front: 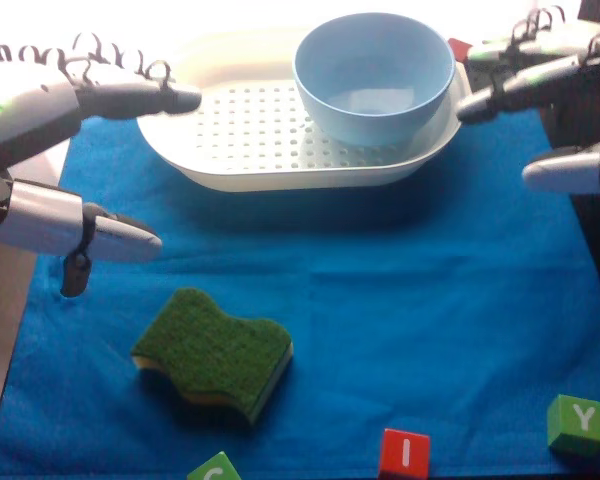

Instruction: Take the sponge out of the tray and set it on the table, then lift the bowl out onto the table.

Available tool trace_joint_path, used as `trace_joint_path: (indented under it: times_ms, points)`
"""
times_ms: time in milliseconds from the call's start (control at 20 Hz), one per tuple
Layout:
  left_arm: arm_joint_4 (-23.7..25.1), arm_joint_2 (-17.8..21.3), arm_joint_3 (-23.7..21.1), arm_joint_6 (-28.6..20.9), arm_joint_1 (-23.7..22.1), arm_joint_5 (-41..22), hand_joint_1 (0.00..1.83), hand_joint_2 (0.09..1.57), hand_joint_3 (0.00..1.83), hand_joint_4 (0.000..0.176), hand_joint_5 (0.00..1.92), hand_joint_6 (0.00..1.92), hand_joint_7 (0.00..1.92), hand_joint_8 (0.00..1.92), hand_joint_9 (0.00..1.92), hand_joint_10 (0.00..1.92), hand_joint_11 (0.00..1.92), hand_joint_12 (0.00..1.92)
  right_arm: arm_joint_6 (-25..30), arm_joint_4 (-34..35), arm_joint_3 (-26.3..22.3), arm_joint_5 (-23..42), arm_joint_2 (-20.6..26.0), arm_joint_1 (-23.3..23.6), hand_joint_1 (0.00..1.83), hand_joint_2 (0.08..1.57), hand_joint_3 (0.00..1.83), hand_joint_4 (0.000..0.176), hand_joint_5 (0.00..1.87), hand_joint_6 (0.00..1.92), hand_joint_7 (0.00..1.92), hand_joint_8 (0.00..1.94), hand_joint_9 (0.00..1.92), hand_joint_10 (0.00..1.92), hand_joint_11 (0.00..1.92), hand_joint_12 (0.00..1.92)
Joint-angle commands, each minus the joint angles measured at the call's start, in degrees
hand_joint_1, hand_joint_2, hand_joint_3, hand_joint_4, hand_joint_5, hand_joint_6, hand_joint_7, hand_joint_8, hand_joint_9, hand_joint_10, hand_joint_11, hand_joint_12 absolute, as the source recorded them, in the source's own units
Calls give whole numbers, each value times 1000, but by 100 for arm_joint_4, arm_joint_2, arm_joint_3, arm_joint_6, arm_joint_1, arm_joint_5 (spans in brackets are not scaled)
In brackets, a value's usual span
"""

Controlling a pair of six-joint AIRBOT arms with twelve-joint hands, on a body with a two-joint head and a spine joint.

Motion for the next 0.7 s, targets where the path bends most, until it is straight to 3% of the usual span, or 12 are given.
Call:
trace_joint_path:
  times_ms: [0,50,100,200,250,300,350,400,450,550,650]
  points:
    - [-262,1,24,48,-16,-799,741,895,0,86,290,3,257,2,219,4,0,687,21,381,65,544,-19,118,591,1112,0,119,406,2,179,6,97,11,0,231]
    - [-365,2,33,49,57,-841,746,893,0,84,301,4,266,3,218,2,0,650,21,382,160,543,-103,237,640,1087,0,122,396,0,196,4,134,8,0,340]
    - [-411,2,32,49,124,-857,798,878,0,67,305,3,263,1,234,6,0,696,21,380,231,542,-171,332,701,1076,1,123,390,0,206,1,156,3,0,456]
    - [-490,-11,30,49,237,-879,736,872,0,104,314,2,259,0,223,0,0,750,21,370,365,541,-306,494,745,1060,0,129,386,0,212,0,163,1,1,491]
    - [-522,-26,30,49,276,-881,702,881,1,111,320,4,262,1,210,0,0,757,21,359,434,531,-380,585,752,1048,0,146,378,0,189,0,145,1,0,454]
    - [-548,-48,34,49,297,-882,700,886,3,104,318,2,256,0,196,0,0,757,22,326,481,456,-445,694,767,1036,0,156,371,0,174,0,131,0,0,416]
    - [-568,-64,42,49,304,-882,730,890,2,83,322,2,243,2,192,0,0,633,21,240,528,339,-508,821,750,1029,0,145,373,0,182,2,136,2,0,435]
    - [-581,-79,49,49,312,-892,732,891,1,76,337,4,252,4,214,6,0,654,21,142,591,211,-587,956,744,1029,0,146,352,2,185,1,112,2,0,373]
    - [-594,-90,56,49,319,-900,741,896,3,75,337,3,252,3,214,5,0,661,21,26,654,63,-669,1064,726,1026,0,161,352,1,190,1,123,4,0,437]
    - [-603,-116,72,49,323,-905,737,903,2,83,337,1,255,1,213,2,0,641,22,-221,828,-239,-894,1283,761,1036,1,168,381,4,189,1,158,7,0,588]
    - [-603,-137,85,49,324,-899,766,897,0,81,337,1,270,6,227,6,0,633,22,-351,960,-430,-1064,1385,749,1038,1,168,417,7,186,0,162,4,0,589]
